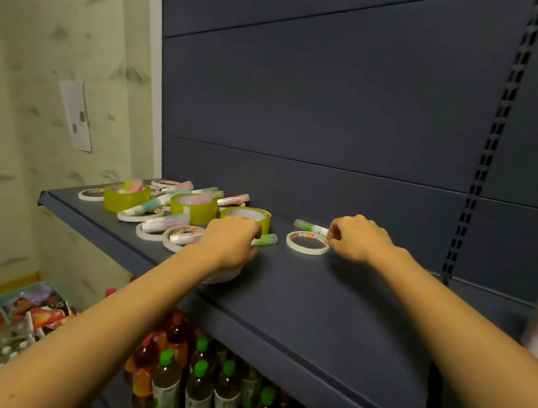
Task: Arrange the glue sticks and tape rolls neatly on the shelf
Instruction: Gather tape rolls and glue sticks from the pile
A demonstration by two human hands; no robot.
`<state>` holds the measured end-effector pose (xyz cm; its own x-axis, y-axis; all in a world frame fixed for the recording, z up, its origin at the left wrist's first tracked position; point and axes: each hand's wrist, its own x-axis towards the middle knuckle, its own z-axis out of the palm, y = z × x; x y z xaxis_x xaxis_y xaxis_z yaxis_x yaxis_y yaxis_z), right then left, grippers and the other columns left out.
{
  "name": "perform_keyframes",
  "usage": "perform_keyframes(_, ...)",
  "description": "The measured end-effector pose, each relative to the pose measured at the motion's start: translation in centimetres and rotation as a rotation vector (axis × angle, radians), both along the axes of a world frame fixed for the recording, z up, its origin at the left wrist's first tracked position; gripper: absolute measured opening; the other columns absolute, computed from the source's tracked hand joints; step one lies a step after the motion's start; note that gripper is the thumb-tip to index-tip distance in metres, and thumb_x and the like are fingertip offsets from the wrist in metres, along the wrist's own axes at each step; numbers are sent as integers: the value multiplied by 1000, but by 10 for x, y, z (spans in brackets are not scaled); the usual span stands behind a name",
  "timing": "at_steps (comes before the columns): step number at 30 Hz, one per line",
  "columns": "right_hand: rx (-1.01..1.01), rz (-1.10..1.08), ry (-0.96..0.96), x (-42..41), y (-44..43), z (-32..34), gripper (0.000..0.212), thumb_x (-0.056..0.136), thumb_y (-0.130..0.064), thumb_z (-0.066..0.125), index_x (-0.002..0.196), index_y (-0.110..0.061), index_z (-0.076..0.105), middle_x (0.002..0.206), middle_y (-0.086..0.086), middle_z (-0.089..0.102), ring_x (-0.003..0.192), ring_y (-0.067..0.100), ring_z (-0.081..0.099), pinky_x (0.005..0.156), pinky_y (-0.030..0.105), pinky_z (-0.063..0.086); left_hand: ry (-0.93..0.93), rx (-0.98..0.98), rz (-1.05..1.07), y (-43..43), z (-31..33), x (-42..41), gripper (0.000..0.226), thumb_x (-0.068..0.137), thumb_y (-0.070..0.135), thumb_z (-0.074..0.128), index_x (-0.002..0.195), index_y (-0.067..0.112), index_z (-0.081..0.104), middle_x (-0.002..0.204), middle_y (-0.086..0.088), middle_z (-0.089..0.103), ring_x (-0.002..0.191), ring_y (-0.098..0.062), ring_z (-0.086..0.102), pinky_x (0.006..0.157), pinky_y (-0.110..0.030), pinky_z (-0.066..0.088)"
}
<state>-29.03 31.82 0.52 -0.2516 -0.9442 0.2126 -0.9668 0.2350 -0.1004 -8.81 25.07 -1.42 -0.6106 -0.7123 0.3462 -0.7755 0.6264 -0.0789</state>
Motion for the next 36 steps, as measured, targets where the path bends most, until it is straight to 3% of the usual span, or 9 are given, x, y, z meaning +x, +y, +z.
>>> perform_keyframes(5,32,-32,-22,-11,-42,-8,22,94,-22,51,113,-16,59,114,8,61,100,25,58,86,38,51,-86,-7,-70,-47,3,-36,34,93,43,46,93,11,59,103,-9,62,93,-26,59,72,-35,49)
perform_keyframes(12,44,-116,-11,-25,-90,-13,27,93,-18,51,119,-16,57,121,8,58,104,26,57,86,38,49,-231,17,-155,-87,1,-63,30,88,33,54,102,8,61,110,-14,61,100,-31,59,68,-33,40)
perform_keyframes(14,37,-141,12,-23,-106,-14,29,94,-16,49,122,-15,56,123,10,57,107,29,56,85,38,47,-156,15,-209,-92,2,-64,27,87,31,55,99,8,61,106,-14,63,96,-31,60,67,-33,39)
perform_keyframes(17,23,-156,59,-18,-131,-16,29,95,-17,46,122,-12,56,124,12,57,107,31,56,78,37,43,107,67,-307,-103,15,-56,26,84,38,59,96,16,64,100,-5,67,92,-24,61,72,-32,48)
perform_keyframes(22,73,-220,202,-7,-165,-20,26,95,-24,50,115,-8,56,118,12,57,105,32,57,73,35,38,484,230,-371,-130,46,-29,16,76,37,71,78,23,65,71,11,64,78,-13,63,76,-33,52)
perform_keyframes(28,156,-300,328,5,-186,-29,25,95,-13,50,118,-7,55,125,11,52,109,31,56,73,34,37,680,337,-466,-158,51,-8,17,75,30,75,80,17,66,68,7,64,63,-8,57,72,-33,52)
perform_keyframes(31,89,-301,232,6,-178,-23,32,96,-15,48,126,-4,48,129,14,45,113,35,53,76,37,37,731,339,-495,-159,47,-10,16,76,29,75,79,17,66,69,6,64,62,-6,56,71,-33,51)
perform_keyframes(36,-290,-346,-146,5,-145,-8,31,99,-27,44,119,-4,44,123,17,51,107,40,53,77,39,38,700,388,-595,-161,52,-18,16,74,28,76,77,17,65,68,4,64,62,-5,56,68,-27,50)
